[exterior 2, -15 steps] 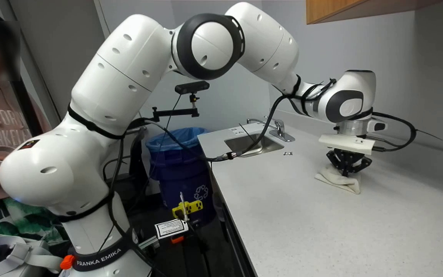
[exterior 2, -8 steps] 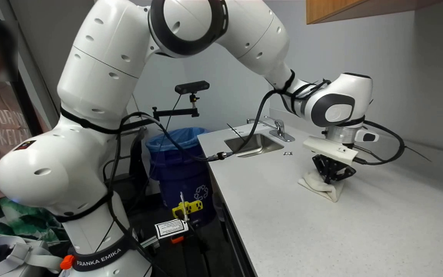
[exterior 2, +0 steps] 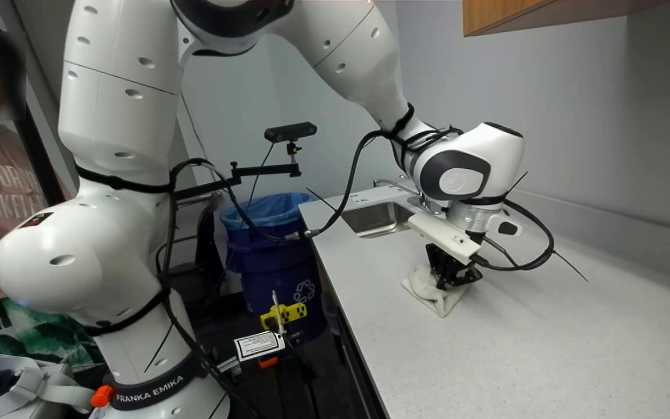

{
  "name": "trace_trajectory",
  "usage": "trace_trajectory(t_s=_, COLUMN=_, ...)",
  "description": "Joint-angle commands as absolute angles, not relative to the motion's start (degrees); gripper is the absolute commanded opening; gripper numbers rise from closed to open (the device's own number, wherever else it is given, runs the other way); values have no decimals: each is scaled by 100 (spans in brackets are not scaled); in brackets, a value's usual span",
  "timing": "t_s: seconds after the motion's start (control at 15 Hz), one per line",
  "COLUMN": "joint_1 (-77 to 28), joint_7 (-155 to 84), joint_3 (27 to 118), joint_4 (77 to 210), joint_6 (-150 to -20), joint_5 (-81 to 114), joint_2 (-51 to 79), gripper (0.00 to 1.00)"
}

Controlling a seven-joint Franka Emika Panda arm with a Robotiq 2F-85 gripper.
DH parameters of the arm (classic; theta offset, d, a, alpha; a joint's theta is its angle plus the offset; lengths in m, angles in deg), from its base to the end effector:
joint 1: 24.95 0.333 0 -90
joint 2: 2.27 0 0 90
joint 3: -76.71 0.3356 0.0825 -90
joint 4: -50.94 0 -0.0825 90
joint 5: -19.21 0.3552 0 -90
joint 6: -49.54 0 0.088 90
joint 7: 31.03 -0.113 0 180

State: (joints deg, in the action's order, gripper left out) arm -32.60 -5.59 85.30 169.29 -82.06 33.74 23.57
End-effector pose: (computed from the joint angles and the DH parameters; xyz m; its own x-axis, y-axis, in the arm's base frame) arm 0.5576 0.0139 0.2334 0.9534 0.2755 -0.1232 0.2306 -0.9283 -0.2916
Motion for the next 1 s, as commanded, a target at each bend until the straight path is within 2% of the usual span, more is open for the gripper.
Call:
trace_trajectory(t_s=0.0, joint_1=-3289, joint_7=-326, joint_3=8555, joint_4=17669, joint_6=-8217, joint_5=3624, joint_2=2124, gripper=0)
trace_trajectory(t_s=0.4, joint_1=-3032, joint_7=-481, joint_3=8420, joint_4=17106, joint_6=-7990, joint_5=3087, joint_2=2442, gripper=0)
trace_trajectory(t_s=0.93, joint_1=-2966, joint_7=-298, joint_3=8276, joint_4=15055, joint_6=-7487, joint_5=2144, joint_2=3545, gripper=0)
